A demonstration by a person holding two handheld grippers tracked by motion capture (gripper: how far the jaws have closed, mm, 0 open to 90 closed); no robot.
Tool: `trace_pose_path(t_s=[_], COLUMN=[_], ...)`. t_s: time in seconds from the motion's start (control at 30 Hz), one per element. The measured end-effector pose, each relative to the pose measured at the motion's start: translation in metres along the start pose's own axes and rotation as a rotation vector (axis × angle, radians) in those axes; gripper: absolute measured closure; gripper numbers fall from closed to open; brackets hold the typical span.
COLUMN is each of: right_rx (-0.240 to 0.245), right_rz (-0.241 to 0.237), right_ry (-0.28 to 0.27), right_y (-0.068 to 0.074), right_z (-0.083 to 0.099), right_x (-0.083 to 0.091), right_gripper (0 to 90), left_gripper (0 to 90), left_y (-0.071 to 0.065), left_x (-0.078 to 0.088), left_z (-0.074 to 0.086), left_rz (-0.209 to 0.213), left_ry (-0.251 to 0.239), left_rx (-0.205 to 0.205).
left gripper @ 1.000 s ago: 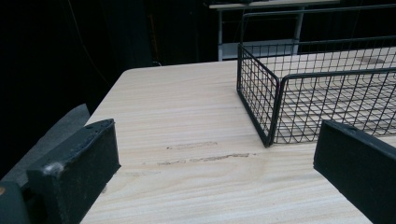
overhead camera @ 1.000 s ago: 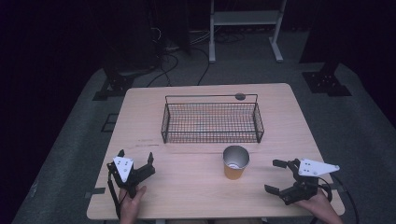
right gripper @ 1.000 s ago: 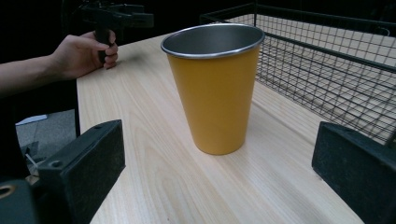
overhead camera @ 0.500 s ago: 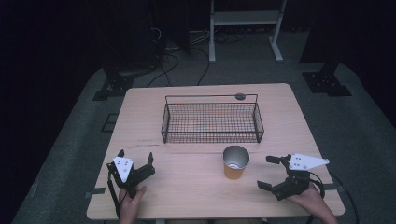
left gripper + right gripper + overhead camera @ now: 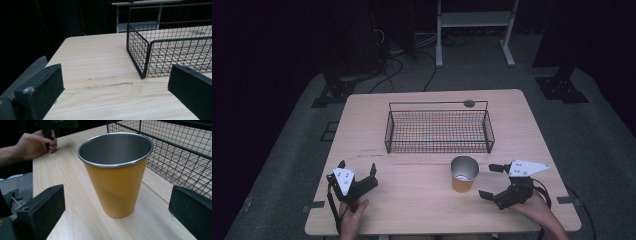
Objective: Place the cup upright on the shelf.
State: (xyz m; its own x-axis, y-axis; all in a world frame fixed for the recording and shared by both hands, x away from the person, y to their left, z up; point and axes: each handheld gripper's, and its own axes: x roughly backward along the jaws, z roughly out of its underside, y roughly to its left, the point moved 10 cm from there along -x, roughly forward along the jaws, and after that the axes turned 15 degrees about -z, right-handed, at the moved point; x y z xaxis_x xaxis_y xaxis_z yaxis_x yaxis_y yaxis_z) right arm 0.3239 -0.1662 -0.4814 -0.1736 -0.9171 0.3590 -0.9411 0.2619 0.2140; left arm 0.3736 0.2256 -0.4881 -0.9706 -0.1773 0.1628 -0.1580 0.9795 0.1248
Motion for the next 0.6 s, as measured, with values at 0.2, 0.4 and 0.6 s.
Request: trace_pose_path(t_s=[0.2,0.4,0.6], right_rx=[-0.002,0.005,0.007], right_rz=[-0.003,0.001,0.009], right_ry=[0.018,0.039,0.06], right_y=[-0.003,-0.007,-0.008], right_z=[-0.004,-0.005,-0.004], right_x=[-0.011,-0.023,-0.035], right_gripper=[0.2,0.2,0.3], left_gripper=[0.0,0.0,0.0], left_y=[0.0,0.0,0.0], left_x=[0.0,0.0,0.0], left_z=[0.0,0.0,0.0], left_rz=[0.0,0.0,0.0], left_ry=[0.001,0.001,0.0], left_rx=[0.002,0.001,0.001])
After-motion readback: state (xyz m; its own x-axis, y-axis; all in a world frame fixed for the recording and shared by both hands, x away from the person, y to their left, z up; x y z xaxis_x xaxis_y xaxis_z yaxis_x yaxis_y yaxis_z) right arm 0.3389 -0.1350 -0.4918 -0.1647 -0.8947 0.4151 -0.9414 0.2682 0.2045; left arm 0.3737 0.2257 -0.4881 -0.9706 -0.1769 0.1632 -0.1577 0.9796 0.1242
